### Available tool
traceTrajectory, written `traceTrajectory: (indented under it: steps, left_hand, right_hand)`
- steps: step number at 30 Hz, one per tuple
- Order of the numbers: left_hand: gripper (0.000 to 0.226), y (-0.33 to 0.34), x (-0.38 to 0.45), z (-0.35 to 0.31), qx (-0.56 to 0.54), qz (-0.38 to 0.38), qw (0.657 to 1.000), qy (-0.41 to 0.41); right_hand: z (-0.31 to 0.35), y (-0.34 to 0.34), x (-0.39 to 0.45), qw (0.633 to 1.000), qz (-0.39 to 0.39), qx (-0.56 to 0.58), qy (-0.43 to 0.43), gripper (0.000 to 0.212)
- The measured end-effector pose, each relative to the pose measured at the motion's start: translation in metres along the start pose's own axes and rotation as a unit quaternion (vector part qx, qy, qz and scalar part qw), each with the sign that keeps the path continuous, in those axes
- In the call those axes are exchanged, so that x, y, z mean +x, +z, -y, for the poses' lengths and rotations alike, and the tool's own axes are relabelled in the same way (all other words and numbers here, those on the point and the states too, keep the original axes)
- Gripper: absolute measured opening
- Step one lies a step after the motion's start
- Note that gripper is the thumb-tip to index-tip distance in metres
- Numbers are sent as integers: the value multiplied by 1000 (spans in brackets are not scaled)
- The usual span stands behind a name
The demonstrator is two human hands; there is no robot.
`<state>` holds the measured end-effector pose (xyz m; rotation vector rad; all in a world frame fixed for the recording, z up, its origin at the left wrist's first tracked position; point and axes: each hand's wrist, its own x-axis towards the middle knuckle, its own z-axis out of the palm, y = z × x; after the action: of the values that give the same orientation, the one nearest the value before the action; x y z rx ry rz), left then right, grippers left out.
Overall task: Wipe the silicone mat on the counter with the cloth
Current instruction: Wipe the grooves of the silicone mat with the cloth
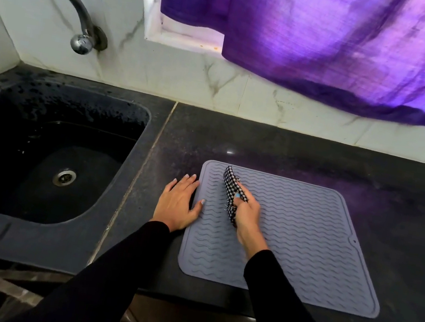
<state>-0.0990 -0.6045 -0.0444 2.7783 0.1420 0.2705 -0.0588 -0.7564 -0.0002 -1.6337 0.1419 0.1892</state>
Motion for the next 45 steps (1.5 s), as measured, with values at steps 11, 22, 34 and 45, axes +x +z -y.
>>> traceTrajectory:
  steps: [11,22,34,45]
  left_hand:
    - [82,5,3,2,18,-3,1000,5]
    - [76,7,3,2,52,18,998,26]
    - [73,9,4,2,40,-6,999,26]
    - [59,11,4,2,22,-12,1000,14]
  right_hand:
    - [-46,14,-74,852,9,-458,-255,65]
    - [-35,1,-58,943,11,-287,-165,52]
    - [-42,4,-81,818,38,-539,-199,66]
    - [-18,-19,-66,990,17,-120,-72,41]
